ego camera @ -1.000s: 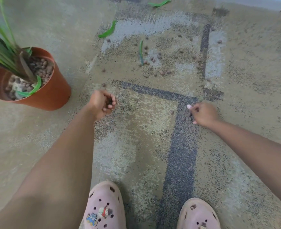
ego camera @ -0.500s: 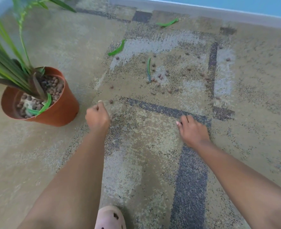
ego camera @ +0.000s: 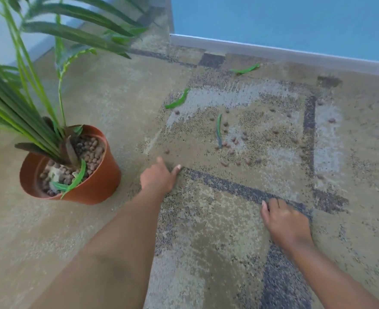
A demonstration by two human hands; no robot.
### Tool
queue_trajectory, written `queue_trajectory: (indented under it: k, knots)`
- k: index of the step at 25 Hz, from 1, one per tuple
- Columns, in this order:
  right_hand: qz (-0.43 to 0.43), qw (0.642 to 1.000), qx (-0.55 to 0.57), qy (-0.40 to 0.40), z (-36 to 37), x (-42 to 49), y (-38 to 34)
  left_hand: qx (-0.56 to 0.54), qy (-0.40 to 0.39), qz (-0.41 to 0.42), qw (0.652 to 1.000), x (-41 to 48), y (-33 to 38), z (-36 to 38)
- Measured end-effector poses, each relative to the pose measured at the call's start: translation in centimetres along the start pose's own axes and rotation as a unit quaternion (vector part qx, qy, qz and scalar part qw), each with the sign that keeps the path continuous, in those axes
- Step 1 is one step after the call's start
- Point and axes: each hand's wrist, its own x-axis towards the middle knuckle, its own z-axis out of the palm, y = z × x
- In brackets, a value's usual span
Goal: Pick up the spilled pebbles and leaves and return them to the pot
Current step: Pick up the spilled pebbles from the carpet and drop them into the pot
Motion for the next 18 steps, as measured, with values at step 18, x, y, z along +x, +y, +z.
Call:
queue_trajectory:
  k: [18]
  knots:
    - [0.229,0.756,0.595,-0.150,-10.9,12.5,-14.3,-0.357,0.388,-0.114,0.842,-1.6,-7.8,-14.4]
